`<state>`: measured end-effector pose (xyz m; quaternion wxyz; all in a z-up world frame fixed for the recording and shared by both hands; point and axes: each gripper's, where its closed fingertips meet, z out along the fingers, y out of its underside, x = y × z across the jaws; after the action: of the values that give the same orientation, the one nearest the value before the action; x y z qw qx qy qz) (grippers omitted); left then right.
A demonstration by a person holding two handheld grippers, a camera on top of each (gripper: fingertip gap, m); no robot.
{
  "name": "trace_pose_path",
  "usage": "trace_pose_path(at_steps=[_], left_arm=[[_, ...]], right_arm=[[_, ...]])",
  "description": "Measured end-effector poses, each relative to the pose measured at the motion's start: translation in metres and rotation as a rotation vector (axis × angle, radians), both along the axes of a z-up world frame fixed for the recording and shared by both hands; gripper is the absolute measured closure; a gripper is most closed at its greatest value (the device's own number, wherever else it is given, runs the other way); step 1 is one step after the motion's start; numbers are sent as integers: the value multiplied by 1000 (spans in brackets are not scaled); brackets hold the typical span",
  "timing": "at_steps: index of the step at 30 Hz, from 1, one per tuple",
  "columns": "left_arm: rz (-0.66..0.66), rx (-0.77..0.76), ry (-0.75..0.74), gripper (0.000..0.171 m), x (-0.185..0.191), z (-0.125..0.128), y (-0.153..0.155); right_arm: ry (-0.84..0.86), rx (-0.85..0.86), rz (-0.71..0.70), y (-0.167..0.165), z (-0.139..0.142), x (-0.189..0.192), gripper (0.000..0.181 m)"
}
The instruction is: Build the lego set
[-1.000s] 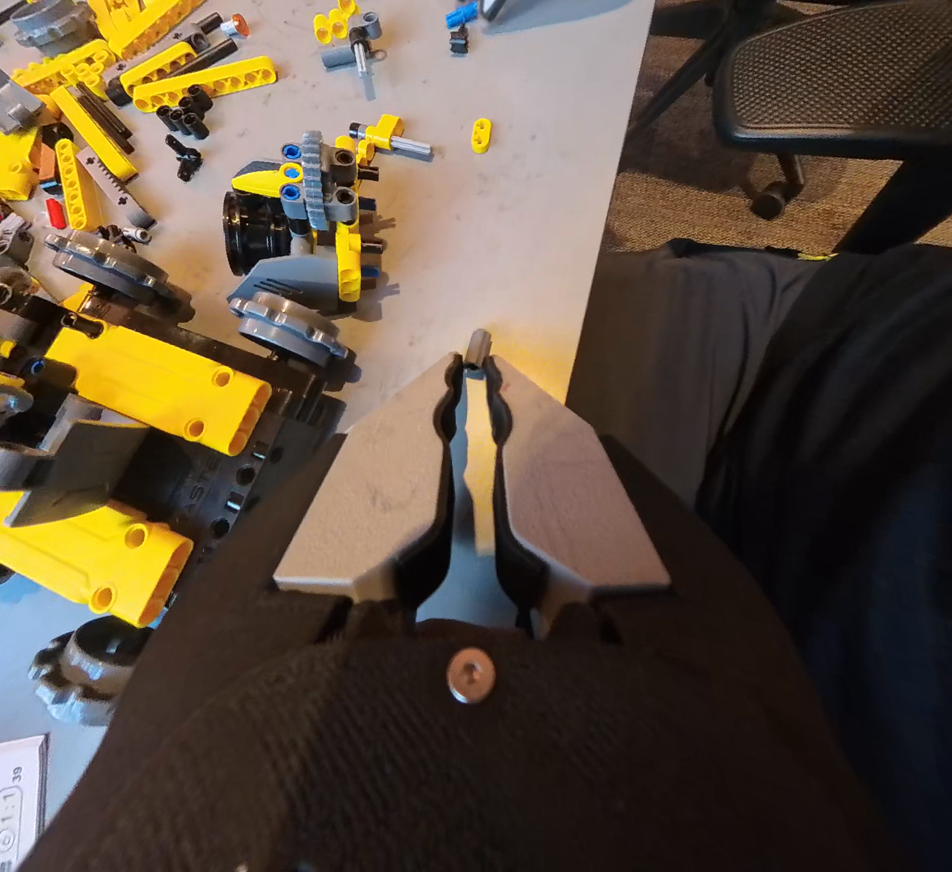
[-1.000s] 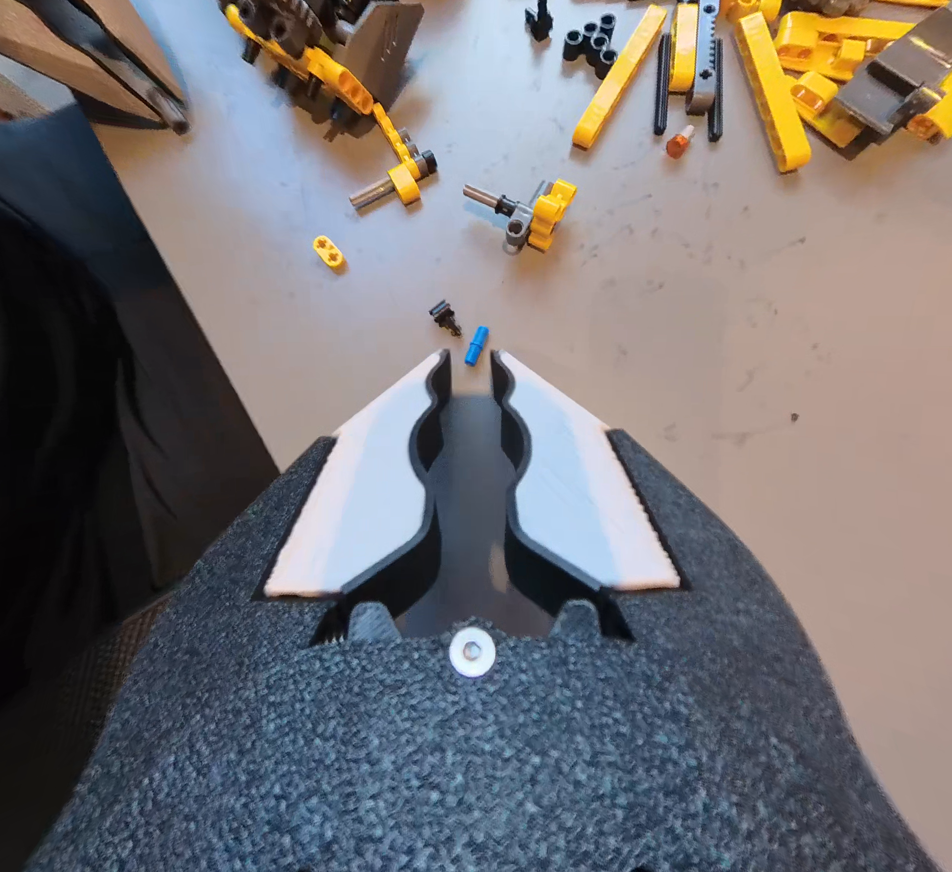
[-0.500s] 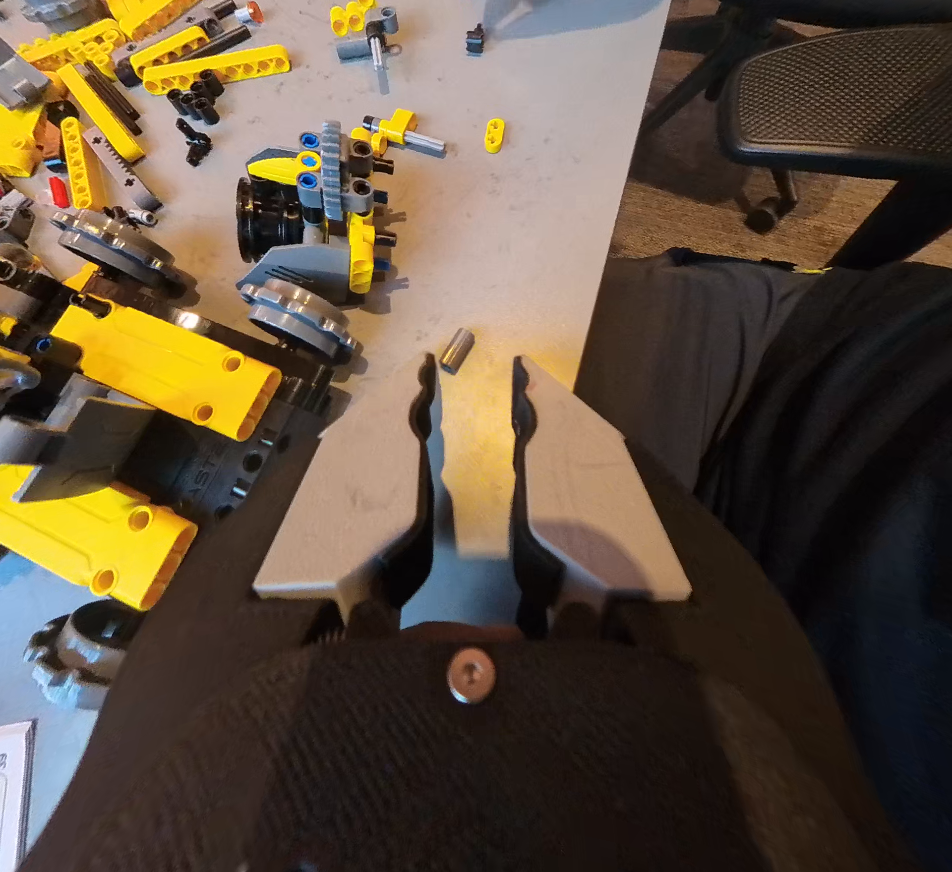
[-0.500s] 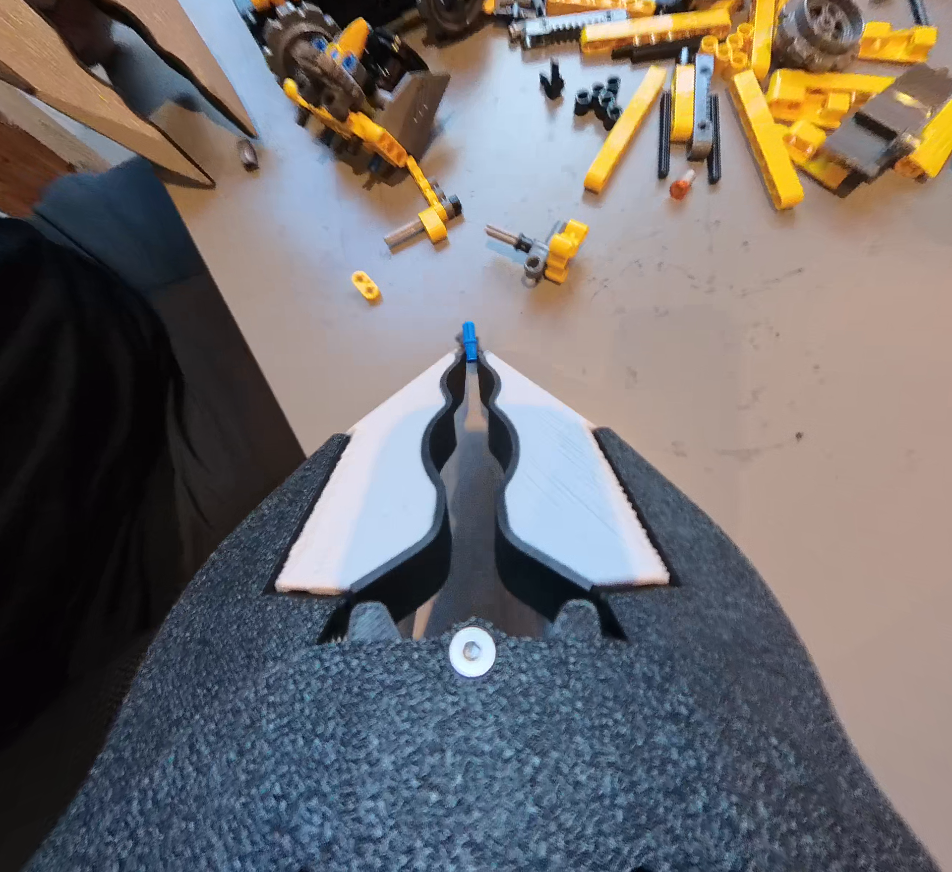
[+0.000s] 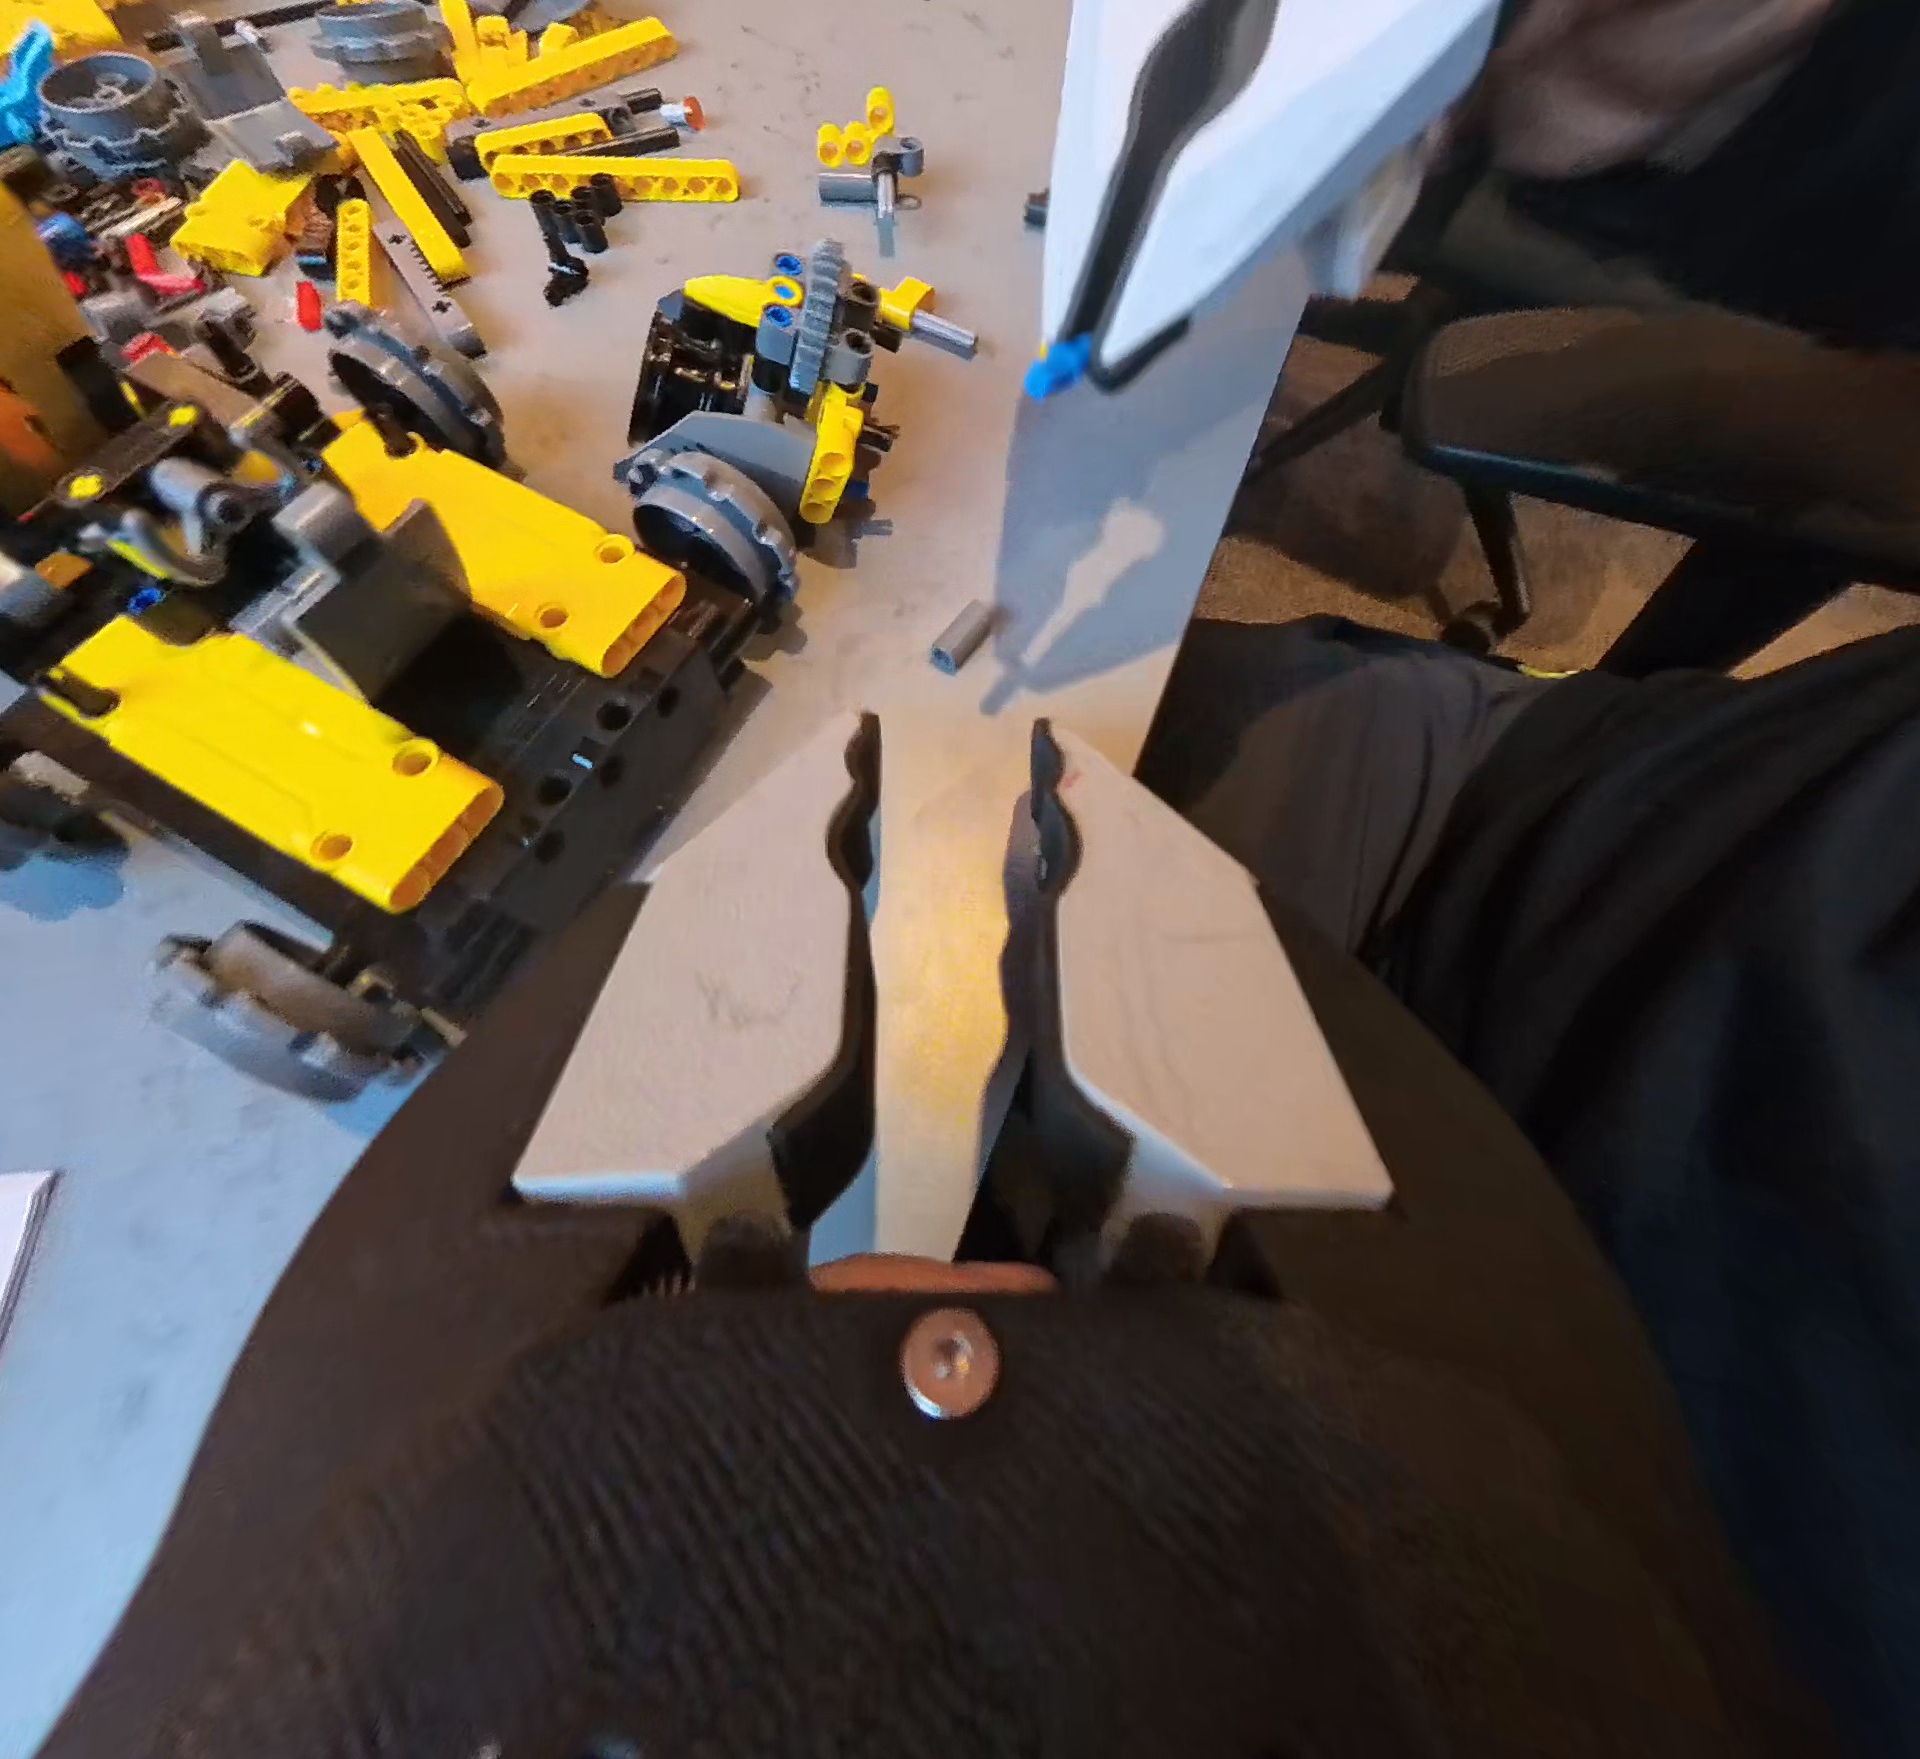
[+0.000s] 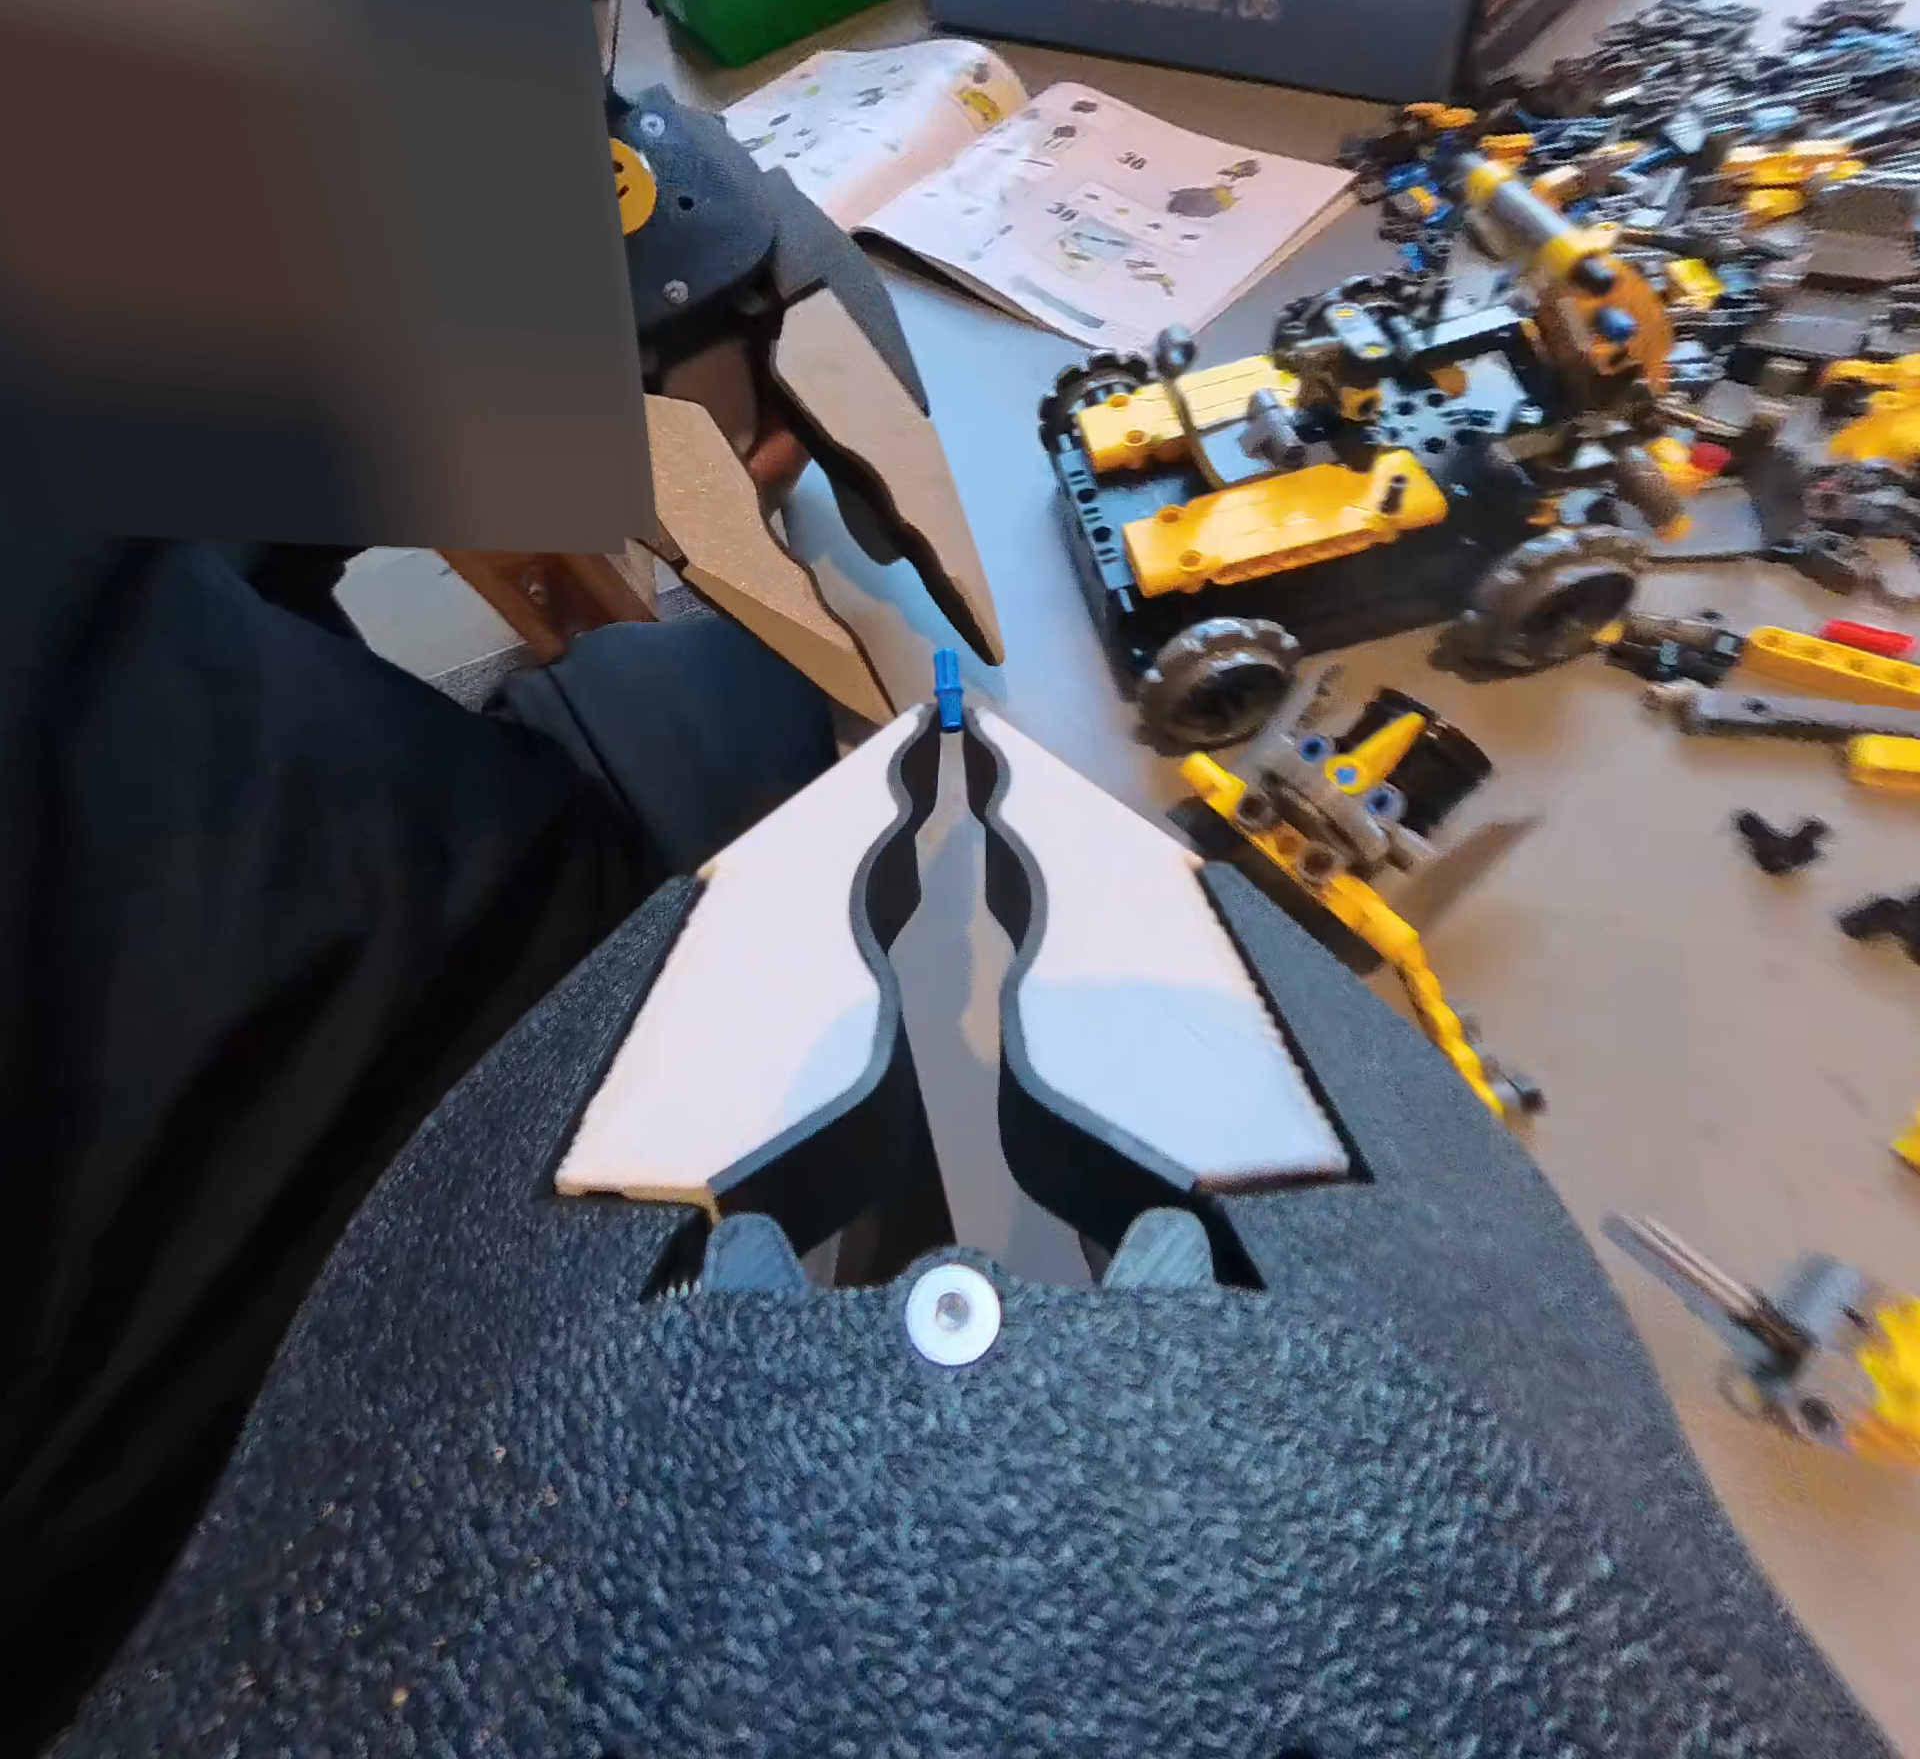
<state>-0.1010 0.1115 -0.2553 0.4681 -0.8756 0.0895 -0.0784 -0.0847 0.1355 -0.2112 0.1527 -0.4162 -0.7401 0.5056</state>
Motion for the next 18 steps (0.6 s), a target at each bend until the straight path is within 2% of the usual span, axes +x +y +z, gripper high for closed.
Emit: trace_pose_path(at_steps=[6, 10, 11, 15, 18], left_arm=[[16, -2, -28, 147, -7, 2, -11], [37, -45, -123, 148, 0, -1, -11], [47, -62, -114, 148, -1, -4, -11], [132, -152, 94, 150, -21, -20, -17], [134, -154, 11, 151, -13, -20, -17]], right_arm=[[-12, 81, 12, -16, -18, -13, 178], [8, 176, -13, -20, -30, -14, 178], [-4, 209, -20, -20, -36, -14, 178], [-41, 359, -83, -18, -56, -18, 177], [-71, 430, -114, -20, -64, -21, 177]])
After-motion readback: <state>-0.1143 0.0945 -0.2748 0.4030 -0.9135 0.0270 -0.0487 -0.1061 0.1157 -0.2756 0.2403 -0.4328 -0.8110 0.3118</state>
